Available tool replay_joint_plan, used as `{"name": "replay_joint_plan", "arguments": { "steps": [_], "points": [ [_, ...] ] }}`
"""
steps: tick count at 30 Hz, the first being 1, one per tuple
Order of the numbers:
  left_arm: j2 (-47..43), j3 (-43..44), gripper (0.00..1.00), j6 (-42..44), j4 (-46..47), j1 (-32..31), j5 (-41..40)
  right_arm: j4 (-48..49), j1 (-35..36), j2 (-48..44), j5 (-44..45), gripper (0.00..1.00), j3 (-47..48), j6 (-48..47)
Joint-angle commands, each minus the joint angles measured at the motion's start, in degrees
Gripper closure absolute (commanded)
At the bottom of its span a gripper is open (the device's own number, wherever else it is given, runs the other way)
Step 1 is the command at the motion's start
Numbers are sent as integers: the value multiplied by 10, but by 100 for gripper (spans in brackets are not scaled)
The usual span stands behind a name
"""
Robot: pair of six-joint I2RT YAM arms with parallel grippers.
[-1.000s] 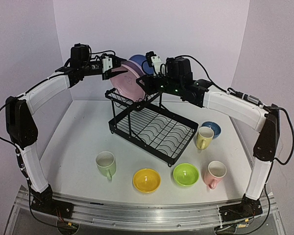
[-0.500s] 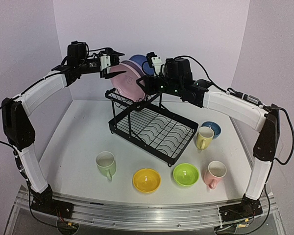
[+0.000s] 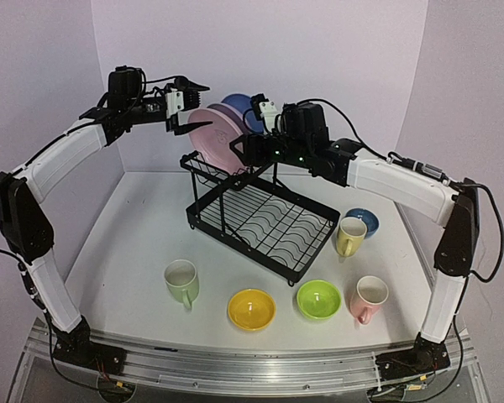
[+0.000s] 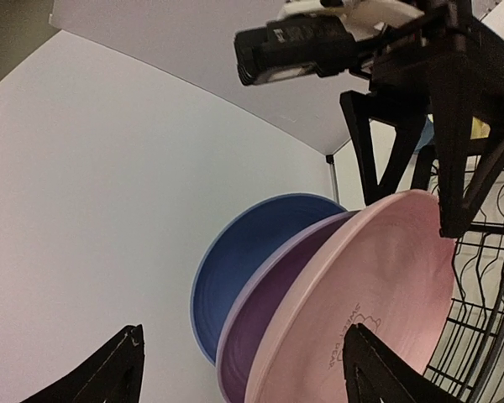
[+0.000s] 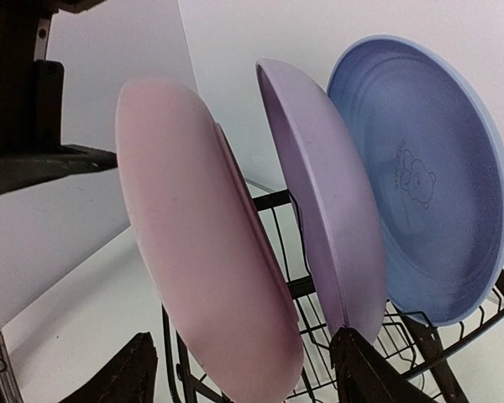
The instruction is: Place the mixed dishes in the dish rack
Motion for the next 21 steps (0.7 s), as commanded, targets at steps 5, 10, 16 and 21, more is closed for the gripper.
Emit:
{"name": "replay_joint_plan", "arguments": {
  "steps": [5, 10, 16, 21],
  "points": [
    [-80, 16, 14, -84, -49, 0, 13, -9, 3, -66, 2, 12, -18, -3],
    [-113, 10, 9, -149, -69, 0, 9, -32, 3, -105, -7, 8, -27, 5],
    [-147, 21, 8, -233, -140, 0, 12, -75, 3, -171, -25, 8, -54, 34],
    [-187, 7, 13, -278, -257, 0, 11, -175, 3, -241, 17, 8, -105, 67]
  ]
}}
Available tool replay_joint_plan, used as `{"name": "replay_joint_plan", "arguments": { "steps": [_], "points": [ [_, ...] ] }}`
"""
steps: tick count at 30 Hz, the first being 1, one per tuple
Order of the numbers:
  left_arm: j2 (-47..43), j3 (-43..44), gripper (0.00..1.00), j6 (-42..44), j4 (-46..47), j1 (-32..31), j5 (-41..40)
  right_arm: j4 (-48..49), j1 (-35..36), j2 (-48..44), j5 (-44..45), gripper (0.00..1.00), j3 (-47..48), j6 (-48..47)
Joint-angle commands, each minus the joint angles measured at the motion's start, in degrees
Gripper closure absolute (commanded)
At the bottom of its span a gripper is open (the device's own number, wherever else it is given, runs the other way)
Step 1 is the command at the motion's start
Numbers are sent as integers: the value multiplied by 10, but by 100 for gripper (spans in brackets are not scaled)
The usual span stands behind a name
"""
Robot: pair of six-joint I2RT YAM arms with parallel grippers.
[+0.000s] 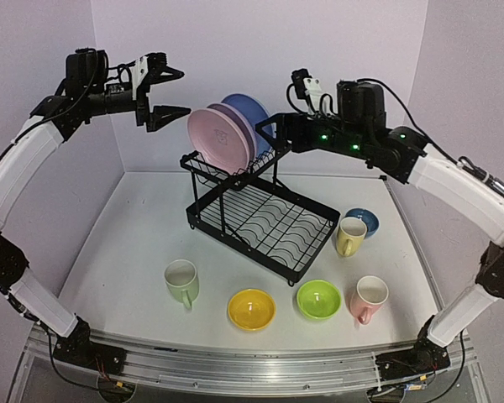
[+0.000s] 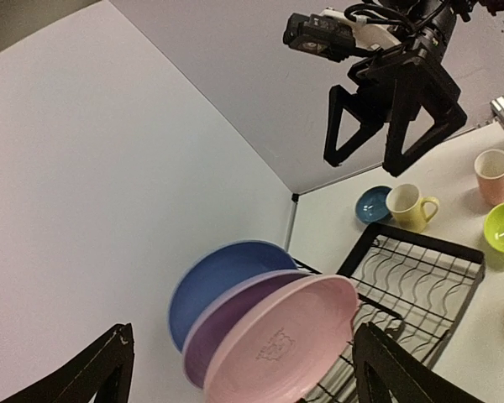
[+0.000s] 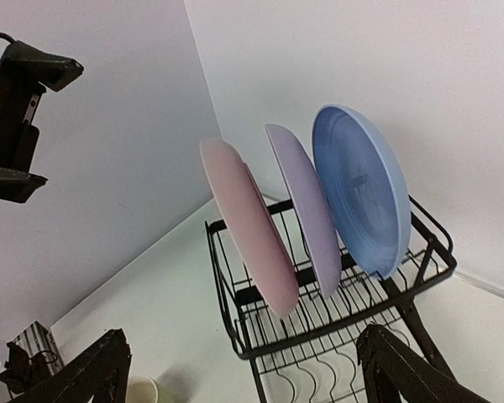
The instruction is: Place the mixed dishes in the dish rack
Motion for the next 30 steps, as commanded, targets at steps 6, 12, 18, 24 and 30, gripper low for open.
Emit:
{"name": "replay_joint_plan", "arguments": {
  "steps": [6, 12, 18, 24, 30],
  "points": [
    [-134, -111, 18, -74, -201, 0, 34, -193, 2, -109, 69, 8, -102, 117],
    [-196, -293, 18, -64, -284, -2, -49, -204, 2, -134, 81, 12, -187, 206],
    [-161, -405, 18, -60, -293, -44, -194, -217, 2, -122, 44, 16, -216, 257],
    [-83, -427, 18, -82, -217, -136, -343, -218, 1, -102, 38, 17, -229, 271],
    [-15, -403, 20, -76, -236, -158, -374, -219, 2, -81, 11, 17, -218, 261]
  ]
}}
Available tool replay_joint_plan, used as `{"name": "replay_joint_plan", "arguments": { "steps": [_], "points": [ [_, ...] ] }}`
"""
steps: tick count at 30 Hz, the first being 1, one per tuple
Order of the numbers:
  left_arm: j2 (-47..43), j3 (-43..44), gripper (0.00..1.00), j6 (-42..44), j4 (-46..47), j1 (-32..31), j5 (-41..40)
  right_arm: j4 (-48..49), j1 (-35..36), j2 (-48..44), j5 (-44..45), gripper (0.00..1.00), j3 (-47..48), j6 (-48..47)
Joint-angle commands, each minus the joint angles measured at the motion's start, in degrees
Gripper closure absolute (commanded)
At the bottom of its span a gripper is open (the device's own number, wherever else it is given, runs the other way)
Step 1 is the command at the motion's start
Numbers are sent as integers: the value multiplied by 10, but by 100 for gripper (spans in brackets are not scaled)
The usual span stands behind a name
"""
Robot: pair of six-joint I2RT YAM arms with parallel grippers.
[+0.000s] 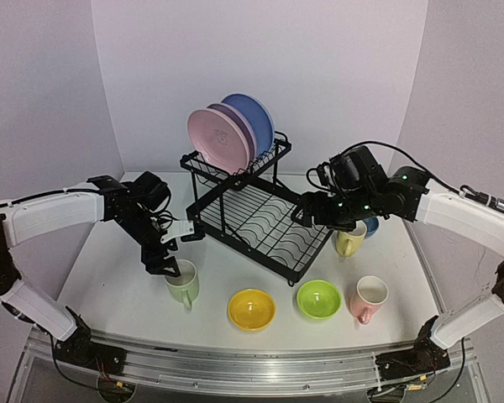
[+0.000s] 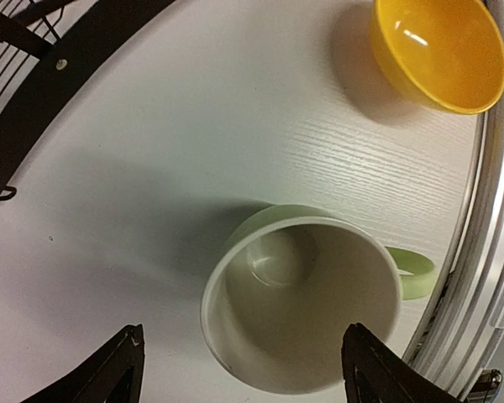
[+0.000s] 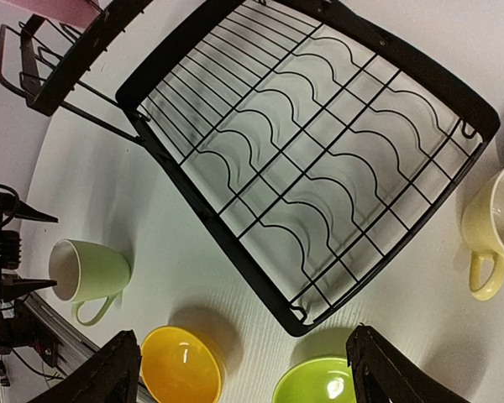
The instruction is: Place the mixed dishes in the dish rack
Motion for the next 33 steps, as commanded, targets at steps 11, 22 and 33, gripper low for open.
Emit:
{"name": "replay_joint_plan", "arguments": {
  "steps": [11, 22, 33],
  "points": [
    [77, 22, 31, 22, 59, -16, -93, -2, 2, 34, -36, 17, 20, -7],
    [44, 33, 100, 16, 39, -20, -40, -3, 2, 38, -56, 18, 18, 11],
    [-224, -34, 100, 74, 205, -20, 11, -6, 11, 55, -153, 21, 56, 32]
  ]
}}
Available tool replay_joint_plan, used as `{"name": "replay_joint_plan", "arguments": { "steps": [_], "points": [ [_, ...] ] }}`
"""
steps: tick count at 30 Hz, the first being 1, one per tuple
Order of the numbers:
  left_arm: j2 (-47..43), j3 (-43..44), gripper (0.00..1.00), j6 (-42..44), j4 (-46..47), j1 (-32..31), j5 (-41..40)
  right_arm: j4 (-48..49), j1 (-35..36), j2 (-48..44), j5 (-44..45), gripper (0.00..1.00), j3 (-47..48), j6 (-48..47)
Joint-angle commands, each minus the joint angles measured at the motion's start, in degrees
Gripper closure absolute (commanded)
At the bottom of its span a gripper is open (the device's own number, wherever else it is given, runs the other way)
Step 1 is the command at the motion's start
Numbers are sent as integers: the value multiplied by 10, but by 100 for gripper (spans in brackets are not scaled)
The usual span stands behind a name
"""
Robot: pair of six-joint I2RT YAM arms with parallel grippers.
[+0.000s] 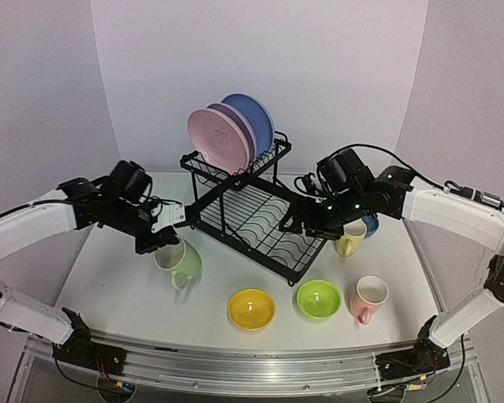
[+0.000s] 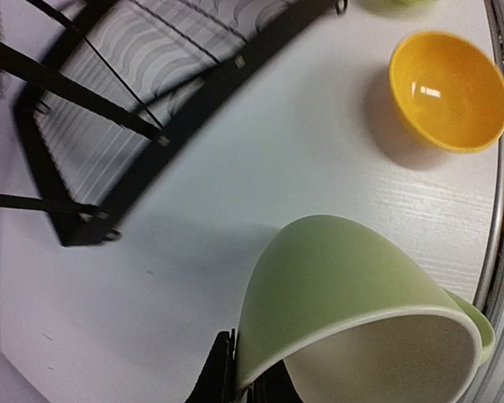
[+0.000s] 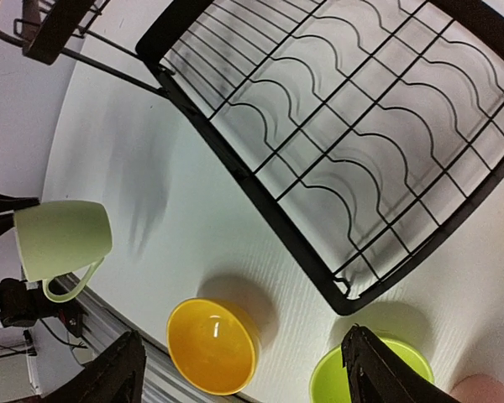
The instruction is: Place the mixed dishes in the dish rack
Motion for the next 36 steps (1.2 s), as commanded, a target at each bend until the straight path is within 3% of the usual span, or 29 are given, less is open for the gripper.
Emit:
{"name": "replay_joint_plan", "arguments": {
  "steps": [1, 5, 9, 13, 17, 23, 32, 36],
  "points": [
    [-173, -23, 100, 47, 157, 0, 71, -1, 12, 15, -81, 21, 53, 8],
    [-272, -50, 100, 87, 260, -1, 127, 0, 22, 16, -155, 21, 91, -2],
    [-289, -58, 100, 127, 410, 0, 115, 35, 39, 8, -242, 17, 121, -25],
    [-247, -50, 100, 157, 595, -1, 87, 215, 44, -10, -310, 13, 88, -2],
    [-188, -7, 100, 161, 694, -1, 72, 325, 56, 5, -332, 13, 88, -11],
    [-156, 54, 100, 90, 694, -1, 102, 463, 57, 18, -308, 17, 73, -54],
    [-152, 82, 100, 12, 669, -1, 146, 476, 56, 53, -334, 19, 107, -79],
    [-146, 82, 100, 7, 676, -2, 161, 488, 57, 84, -363, 25, 157, -71]
  ]
}}
